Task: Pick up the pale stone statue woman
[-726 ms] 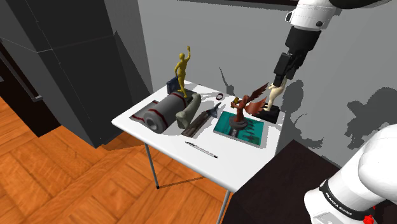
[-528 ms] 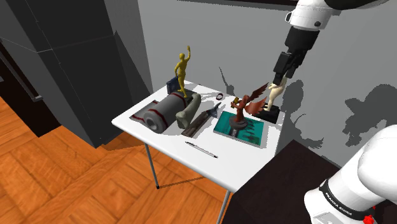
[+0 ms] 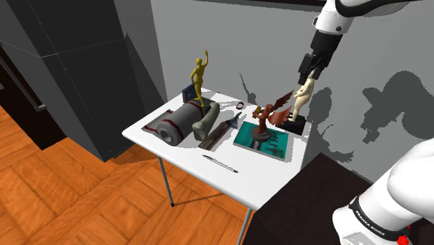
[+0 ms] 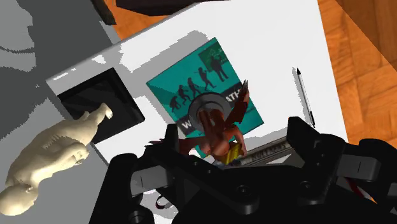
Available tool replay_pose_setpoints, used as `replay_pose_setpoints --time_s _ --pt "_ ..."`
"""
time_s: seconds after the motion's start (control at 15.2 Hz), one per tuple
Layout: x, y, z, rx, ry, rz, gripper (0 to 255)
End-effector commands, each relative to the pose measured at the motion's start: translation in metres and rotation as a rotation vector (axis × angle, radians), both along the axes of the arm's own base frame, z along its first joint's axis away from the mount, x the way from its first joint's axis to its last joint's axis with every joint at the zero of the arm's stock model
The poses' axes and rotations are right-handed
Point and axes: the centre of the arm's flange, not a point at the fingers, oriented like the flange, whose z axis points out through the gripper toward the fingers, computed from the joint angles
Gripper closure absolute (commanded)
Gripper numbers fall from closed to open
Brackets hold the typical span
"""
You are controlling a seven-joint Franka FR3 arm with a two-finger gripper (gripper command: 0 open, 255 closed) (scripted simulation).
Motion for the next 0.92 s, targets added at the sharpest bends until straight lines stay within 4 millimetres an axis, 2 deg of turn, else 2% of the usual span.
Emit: replay_pose_setpoints --time_s 0.0,0.86 --pt "0.012 -0.023 -0.001 -0.004 -0.004 -0.019 0" --pt "0.07 -0.177 -0.024 -0.027 -0.026 -0.142 0"
